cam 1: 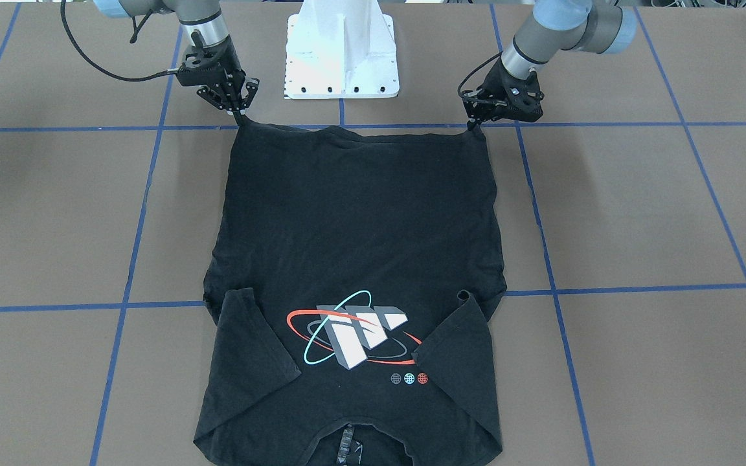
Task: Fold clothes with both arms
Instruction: 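Lift the hem with both grippers and carry it toward the collar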
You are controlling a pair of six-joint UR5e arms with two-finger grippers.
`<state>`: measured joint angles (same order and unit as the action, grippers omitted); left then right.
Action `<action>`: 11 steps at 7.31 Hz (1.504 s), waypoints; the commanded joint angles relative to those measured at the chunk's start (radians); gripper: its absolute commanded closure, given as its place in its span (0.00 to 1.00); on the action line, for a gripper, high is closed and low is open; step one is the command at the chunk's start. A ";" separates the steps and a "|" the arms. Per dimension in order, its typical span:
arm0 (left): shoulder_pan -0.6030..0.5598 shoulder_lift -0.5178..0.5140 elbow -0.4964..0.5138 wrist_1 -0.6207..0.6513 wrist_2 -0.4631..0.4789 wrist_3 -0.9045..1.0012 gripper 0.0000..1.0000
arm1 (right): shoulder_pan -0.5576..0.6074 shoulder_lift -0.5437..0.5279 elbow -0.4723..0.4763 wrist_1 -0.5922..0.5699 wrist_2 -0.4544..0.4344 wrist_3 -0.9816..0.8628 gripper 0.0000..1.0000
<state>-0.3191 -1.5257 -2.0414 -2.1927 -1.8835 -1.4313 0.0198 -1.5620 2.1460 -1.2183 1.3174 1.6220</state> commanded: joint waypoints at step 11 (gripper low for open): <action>-0.390 -0.102 -0.030 0.010 -0.278 -0.023 1.00 | 0.351 0.014 0.093 -0.010 0.330 -0.103 1.00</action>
<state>-0.6220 -1.5752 -2.1319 -2.1830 -2.1665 -1.4587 0.2808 -1.6240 2.3185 -1.2261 1.6420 1.5369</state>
